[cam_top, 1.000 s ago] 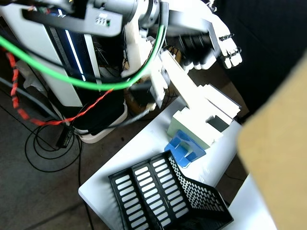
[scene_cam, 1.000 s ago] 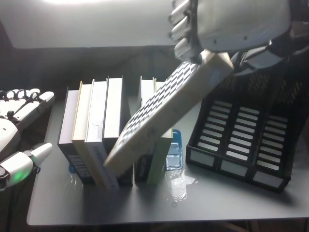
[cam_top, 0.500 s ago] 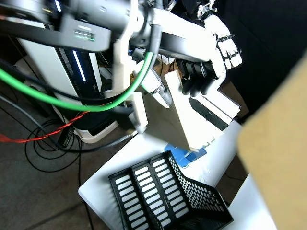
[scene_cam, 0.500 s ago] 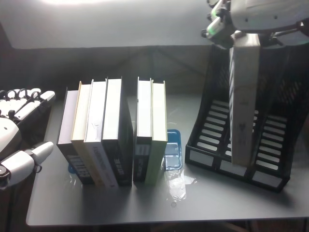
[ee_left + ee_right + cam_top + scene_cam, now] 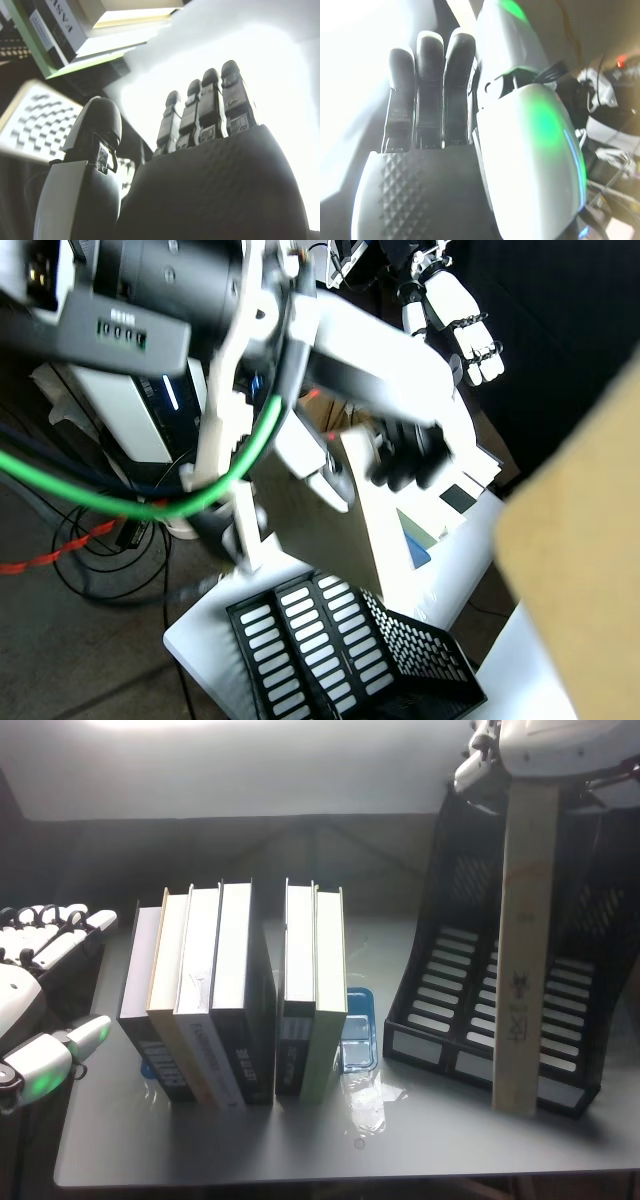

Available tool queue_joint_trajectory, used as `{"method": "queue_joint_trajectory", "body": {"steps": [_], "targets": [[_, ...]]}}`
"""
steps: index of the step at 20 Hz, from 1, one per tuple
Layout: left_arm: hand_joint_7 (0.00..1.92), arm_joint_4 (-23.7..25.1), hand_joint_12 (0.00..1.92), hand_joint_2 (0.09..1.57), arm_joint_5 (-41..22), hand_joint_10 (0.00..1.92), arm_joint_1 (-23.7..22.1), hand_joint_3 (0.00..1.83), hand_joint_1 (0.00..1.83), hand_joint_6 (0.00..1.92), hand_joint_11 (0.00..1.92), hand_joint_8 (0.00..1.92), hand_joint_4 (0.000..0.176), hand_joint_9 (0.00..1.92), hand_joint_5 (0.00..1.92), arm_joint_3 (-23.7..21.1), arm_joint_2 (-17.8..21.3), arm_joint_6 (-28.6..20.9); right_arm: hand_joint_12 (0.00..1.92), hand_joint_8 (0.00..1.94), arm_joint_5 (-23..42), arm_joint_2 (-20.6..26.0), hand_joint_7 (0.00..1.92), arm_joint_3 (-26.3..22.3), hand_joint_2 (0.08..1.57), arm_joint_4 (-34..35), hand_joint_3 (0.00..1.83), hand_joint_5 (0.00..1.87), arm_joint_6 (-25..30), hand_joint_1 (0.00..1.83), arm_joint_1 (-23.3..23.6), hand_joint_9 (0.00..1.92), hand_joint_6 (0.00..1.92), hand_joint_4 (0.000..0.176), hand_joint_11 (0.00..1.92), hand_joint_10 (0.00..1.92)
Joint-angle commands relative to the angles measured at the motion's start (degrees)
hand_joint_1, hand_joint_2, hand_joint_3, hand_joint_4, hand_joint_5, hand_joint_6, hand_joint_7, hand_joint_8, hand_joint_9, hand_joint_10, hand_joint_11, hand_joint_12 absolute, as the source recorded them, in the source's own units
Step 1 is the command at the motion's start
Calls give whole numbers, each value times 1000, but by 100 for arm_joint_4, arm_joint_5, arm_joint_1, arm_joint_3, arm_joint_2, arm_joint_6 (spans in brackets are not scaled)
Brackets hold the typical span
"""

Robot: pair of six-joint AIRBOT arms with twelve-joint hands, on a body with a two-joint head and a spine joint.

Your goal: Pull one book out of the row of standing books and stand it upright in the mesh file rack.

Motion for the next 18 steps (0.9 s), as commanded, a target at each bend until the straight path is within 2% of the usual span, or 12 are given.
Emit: {"method": "queue_joint_trajectory", "body": {"steps": [1, 2, 4, 5, 6, 8, 9, 10, 12, 13, 15, 18], "targets": [[0, -13, 0, 1457, -692, 0, -46, 2, 388, 3, 0, 0, 73, 0, 25, 15, -18, -15, 1847, 1456, -546, -2, 808, 52, 1208, -56, 0, 818, 63, 1234, 25, 715, 1101, 0, 520, 1547], [0, -13, 0, 1450, -692, 0, -46, 0, 413, 5, 0, 0, 71, 0, 33, 12, -18, -21, 1906, 1521, -572, -47, 795, 134, 1218, -112, 2, 807, 174, 1210, -33, 713, 1108, 0, 532, 1624], [0, -18, 0, 1447, -692, 0, -44, 0, 419, 2, 0, 0, 71, 0, 30, 5, -18, -34, 1889, 1508, -692, -134, 816, 295, 1229, -223, 3, 746, 377, 1205, -188, 725, 1184, 0, 546, 1608], [0, -20, 0, 1447, -690, 0, -44, 0, 420, 1, 0, 0, 76, 0, 27, 3, -19, -34, 1795, 1345, -745, -169, 827, 360, 1215, -224, 0, 712, 421, 1321, -248, 757, 1210, 0, 606, 1546], [0, -28, 0, 1444, -689, 0, -43, 0, 448, 3, 0, 0, 70, 0, 33, 1, -21, -34, 1778, 1309, -806, -226, 822, 447, 1213, -225, 0, 703, 468, 1343, -327, 755, 1238, 0, 584, 1540], [0, -37, 0, 1439, -695, 0, -39, 0, 506, 6, 0, 0, 53, 0, 54, 1, -21, -34, 1742, 1353, -939, -367, 875, 626, 1221, -226, 2, 710, 515, 1201, -482, 803, 1276, 0, 612, 1406], [0, -40, 0, 1438, -696, 0, -39, 0, 517, 6, 0, 0, 53, 0, 57, -1, -21, -34, 1704, 1384, -987, -410, 850, 685, 1235, -232, 5, 687, 530, 1180, -527, 791, 1320, 0, 607, 1373], [0, -49, 0, 1437, -701, 0, -33, 0, 507, 3, 0, 0, 56, 0, 53, -5, -25, -34, 1700, 1392, -1057, -522, 784, 799, 1242, -374, 5, 649, 671, 1302, -600, 721, 1352, 0, 565, 1527], [0, -65, 0, 1434, -710, 0, -12, 0, 512, 2, 0, 0, 49, 0, 60, -7, -38, -34, 1719, 1421, -1132, -659, 713, 946, 1263, -825, 5, 639, 1034, 1322, -676, 657, 1407, 0, 471, 1621], [0, -77, 0, 1437, -712, 0, -1, 1, 495, 1, 0, 0, 51, 0, 53, -7, -49, -42, 1721, 1417, -1174, -740, 712, 1037, 1263, -874, 0, 644, 1121, 1325, -723, 660, 1400, 0, 474, 1623], [0, -81, 0, 1441, -715, 0, 4, 2, 480, 4, 0, 0, 50, 0, 45, -6, -58, -51, 1645, 1370, -1234, -845, 756, 1139, 1237, -878, 0, 666, 1154, 1337, -763, 735, 1328, 0, 617, 1543], [0, -88, 0, 1442, -719, 0, 11, 1, 506, 4, 0, 0, 50, 0, 45, -5, -67, -60, 1670, 1430, -1289, -1008, 690, 1298, 1262, -909, 2, 633, 1154, 1326, -797, 691, 1418, 0, 557, 1597]]}}
